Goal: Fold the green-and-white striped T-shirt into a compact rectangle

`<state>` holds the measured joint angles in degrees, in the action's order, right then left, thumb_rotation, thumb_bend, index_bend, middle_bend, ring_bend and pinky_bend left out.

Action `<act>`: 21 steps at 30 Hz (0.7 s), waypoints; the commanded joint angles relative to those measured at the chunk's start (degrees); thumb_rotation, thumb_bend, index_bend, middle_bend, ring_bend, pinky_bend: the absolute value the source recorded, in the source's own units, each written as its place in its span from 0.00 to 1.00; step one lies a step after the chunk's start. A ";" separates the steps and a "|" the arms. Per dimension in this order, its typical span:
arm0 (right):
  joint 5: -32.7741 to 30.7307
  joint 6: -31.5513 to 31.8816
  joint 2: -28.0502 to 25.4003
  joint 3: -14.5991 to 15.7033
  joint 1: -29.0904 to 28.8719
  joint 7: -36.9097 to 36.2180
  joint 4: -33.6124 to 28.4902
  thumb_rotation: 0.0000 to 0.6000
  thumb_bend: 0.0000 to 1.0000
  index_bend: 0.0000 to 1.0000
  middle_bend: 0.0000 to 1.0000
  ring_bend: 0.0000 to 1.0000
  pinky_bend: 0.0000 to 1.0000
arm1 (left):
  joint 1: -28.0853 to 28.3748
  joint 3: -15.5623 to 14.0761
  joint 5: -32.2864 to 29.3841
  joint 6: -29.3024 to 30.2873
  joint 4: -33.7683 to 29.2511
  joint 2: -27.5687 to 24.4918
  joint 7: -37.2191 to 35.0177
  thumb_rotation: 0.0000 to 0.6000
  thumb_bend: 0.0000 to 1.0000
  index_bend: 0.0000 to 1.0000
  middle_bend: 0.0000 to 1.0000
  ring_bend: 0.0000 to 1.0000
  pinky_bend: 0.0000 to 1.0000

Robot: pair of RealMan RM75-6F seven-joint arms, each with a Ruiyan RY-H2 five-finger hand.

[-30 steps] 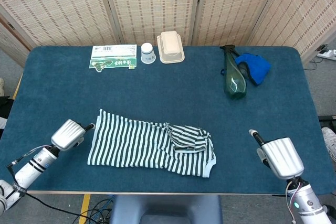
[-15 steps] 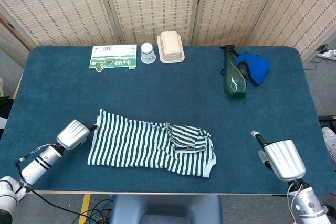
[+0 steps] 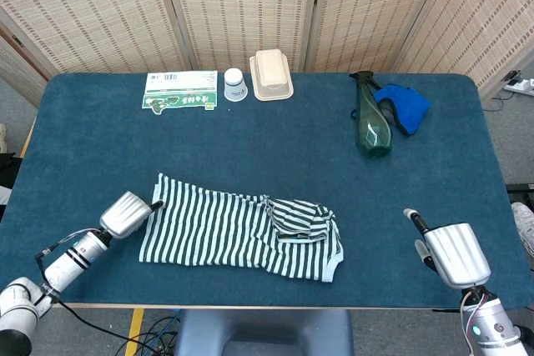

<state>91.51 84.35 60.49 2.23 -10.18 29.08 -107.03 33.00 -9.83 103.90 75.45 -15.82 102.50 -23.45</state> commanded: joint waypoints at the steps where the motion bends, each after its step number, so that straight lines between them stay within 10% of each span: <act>1: 0.07 -0.11 -0.03 -0.16 0.21 -0.18 0.06 1.00 0.39 0.25 0.90 0.95 1.00 | 0.11 -0.17 -0.13 0.19 -0.31 0.23 -0.20 1.00 0.25 0.36 0.85 0.81 0.90; 21: -0.02 -0.68 -0.17 -1.32 1.64 -1.51 0.33 1.00 0.39 0.25 0.90 0.95 1.00 | 0.75 0.58 -2.78 1.39 -4.54 1.07 -7.68 1.00 0.25 0.37 0.85 0.81 0.90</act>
<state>91.50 83.69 60.31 0.92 -8.55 27.58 -106.70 33.73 -9.53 101.58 76.66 -19.57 103.73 -29.83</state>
